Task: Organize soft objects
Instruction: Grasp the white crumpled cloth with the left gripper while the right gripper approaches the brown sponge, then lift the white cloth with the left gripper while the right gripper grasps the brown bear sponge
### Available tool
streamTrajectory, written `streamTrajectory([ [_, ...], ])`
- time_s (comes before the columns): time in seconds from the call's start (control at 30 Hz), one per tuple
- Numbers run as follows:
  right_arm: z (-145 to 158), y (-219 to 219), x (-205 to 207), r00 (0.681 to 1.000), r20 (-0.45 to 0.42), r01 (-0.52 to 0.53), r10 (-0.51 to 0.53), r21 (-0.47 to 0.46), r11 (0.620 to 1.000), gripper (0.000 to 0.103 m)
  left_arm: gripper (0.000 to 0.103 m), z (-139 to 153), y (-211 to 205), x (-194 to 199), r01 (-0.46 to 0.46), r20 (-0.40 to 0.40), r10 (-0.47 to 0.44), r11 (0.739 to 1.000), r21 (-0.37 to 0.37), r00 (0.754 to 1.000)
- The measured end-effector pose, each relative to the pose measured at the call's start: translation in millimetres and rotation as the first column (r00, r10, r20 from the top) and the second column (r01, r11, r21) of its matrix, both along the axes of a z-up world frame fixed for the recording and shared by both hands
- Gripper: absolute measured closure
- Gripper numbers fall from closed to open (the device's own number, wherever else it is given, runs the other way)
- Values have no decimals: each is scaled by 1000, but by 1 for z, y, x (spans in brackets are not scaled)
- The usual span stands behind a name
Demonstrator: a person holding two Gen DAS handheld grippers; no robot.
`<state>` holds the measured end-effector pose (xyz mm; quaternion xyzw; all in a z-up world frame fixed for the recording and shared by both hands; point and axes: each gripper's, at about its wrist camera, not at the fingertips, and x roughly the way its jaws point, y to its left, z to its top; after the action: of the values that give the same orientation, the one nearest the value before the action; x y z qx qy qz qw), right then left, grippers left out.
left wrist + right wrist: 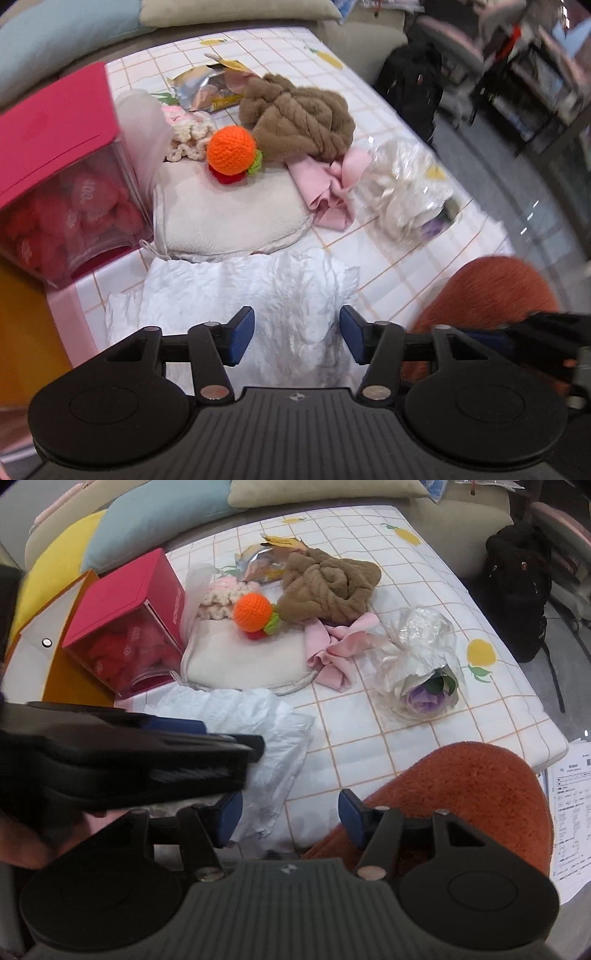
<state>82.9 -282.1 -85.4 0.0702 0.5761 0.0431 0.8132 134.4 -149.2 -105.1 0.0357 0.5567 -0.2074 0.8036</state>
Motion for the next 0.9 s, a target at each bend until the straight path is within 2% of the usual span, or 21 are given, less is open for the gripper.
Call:
streamTrajectory([
  [0.03, 0, 2, 0, 1000, 1, -5, 5, -4, 1000, 43, 72, -3, -3, -1, 7, 10, -7, 1000, 29, 1000],
  [0.07, -1, 4, 0, 1000, 2, -12, 12, -11, 1000, 41, 79, -4, -4, -2, 14, 30, -15, 999, 48, 999],
  [0.13, -2, 7, -1, 1000, 4, -23, 23, -22, 1000, 40, 96, -1, 1, -3, 12, 37, -13, 1000, 19, 999],
  [0.3, -1, 5, -3, 1000, 17, -17, 17, 1, 1000, 40, 98, 24, 21, -4, -41, 60, 46, 996, -79, 997],
  [0.4, 0, 4, -3, 1000, 24, -16, 16, 15, 1000, 40, 98, 44, 40, -4, -93, 56, 102, 984, -152, 993],
  [0.53, 1, 3, 0, 999, 37, -16, 13, 67, 998, 40, 98, 67, 69, -2, -163, 30, 177, 950, -266, 984],
  [0.67, 0, 9, 6, 999, 45, -32, 28, 93, 995, 35, 98, 69, 90, 6, -243, -23, 253, 897, -370, 967],
  [0.7, 0, 11, 7, 998, 47, -37, 33, 94, 995, 35, 98, 69, 92, 7, -257, -15, 269, 899, -355, 963],
  [0.73, -1, 13, 8, 998, 46, -40, 36, 94, 995, 36, 98, 70, 90, 6, -260, 14, 278, 913, -314, 960],
  [0.8, -4, 18, 12, 998, 37, -46, 43, 98, 994, 36, 98, 70, 83, 6, -250, 89, 268, 951, -181, 959],
  [0.9, -13, 28, 21, 998, 2, -57, 57, 93, 994, 35, 98, 61, 67, 6, -197, 147, 197, 980, -16, 969],
])
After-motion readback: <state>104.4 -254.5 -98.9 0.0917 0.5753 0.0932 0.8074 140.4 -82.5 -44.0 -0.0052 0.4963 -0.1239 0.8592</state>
